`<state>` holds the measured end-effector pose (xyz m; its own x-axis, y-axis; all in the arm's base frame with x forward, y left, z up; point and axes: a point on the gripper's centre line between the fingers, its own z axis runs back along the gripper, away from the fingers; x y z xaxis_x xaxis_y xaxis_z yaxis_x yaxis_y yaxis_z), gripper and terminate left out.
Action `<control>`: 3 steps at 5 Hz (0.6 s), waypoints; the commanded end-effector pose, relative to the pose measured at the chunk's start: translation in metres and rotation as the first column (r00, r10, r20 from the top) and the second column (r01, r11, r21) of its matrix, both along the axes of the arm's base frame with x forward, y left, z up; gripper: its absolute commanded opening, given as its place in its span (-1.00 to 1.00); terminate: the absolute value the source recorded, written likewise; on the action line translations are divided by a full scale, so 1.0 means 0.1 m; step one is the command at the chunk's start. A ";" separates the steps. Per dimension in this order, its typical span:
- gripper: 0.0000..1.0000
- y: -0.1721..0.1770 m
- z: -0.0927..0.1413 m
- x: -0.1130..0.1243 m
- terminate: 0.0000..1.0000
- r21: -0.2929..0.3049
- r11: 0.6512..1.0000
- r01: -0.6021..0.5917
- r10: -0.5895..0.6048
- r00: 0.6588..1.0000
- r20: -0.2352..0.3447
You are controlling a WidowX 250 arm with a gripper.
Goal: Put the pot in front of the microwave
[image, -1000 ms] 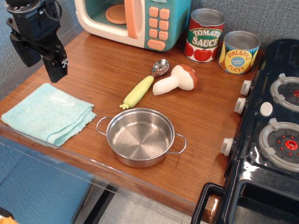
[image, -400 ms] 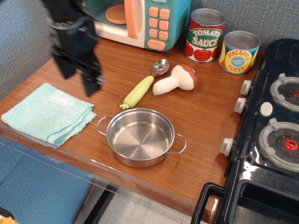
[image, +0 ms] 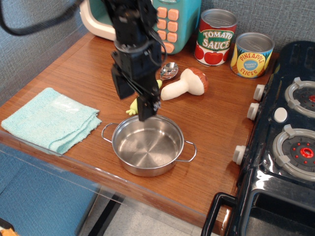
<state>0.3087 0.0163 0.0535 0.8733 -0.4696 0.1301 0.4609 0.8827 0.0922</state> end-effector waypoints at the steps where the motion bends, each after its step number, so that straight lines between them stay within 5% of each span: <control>1: 1.00 -0.08 -0.27 -0.06 -1.00 0.024 0.999 0.026 -0.025 0.998 -0.052; 2: 1.00 -0.05 -0.38 -0.10 -1.00 0.024 0.999 0.029 -0.027 0.997 -0.071; 3: -1.00 -0.05 -0.33 -0.10 -1.00 0.015 0.999 0.028 -0.027 0.998 -0.056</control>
<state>0.2991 0.0119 0.0086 0.8705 -0.4906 0.0383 0.4885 0.8709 0.0531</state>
